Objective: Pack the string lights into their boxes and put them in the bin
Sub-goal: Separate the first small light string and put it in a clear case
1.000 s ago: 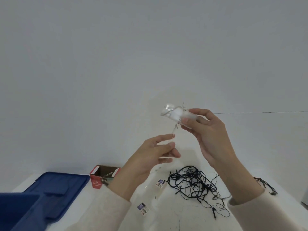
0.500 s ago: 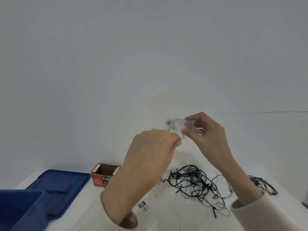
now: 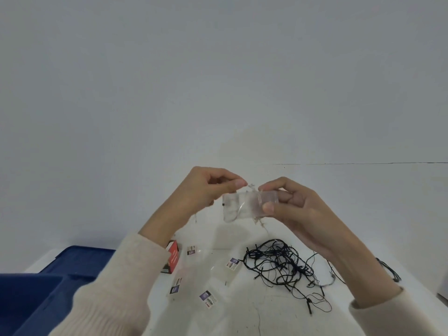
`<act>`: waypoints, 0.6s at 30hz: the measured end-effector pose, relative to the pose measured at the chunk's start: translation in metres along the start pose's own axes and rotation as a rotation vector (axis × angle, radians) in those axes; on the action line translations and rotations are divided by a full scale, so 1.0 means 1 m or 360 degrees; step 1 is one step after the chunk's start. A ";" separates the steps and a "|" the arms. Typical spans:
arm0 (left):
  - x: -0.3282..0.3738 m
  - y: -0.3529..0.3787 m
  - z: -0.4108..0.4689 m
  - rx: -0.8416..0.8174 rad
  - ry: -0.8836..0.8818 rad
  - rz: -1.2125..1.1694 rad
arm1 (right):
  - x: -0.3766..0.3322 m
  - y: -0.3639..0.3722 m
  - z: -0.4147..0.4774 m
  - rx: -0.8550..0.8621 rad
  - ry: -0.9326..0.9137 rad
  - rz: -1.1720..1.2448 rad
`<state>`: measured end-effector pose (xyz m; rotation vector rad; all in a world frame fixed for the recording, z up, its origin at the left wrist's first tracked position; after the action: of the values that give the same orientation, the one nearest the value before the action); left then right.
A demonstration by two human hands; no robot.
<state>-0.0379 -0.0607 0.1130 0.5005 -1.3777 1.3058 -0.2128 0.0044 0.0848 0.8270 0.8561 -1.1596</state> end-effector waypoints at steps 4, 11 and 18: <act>-0.015 0.014 -0.007 -0.0045 -0.0094 -0.0186 | -0.002 0.005 0.004 0.0227 -0.0084 0.0379; -0.018 0.037 -0.023 -0.0181 -0.0069 -0.0381 | -0.003 0.004 0.010 0.0678 -0.0222 0.0628; -0.007 0.047 -0.044 0.0011 0.0071 0.0552 | -0.006 0.002 0.003 0.0951 -0.0296 0.0120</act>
<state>-0.0585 -0.0107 0.0772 0.2399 -1.4663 1.5903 -0.2111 0.0051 0.0921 1.1990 0.3147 -1.4228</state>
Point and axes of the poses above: each hand's wrist, its own z-axis towards the middle knuckle, its own y-axis out of the palm, x = y × z, the point moved 2 cm from there along z, towards the middle knuckle, and after that the axes turned 6 degrees about -y, right-handed, at the moved point
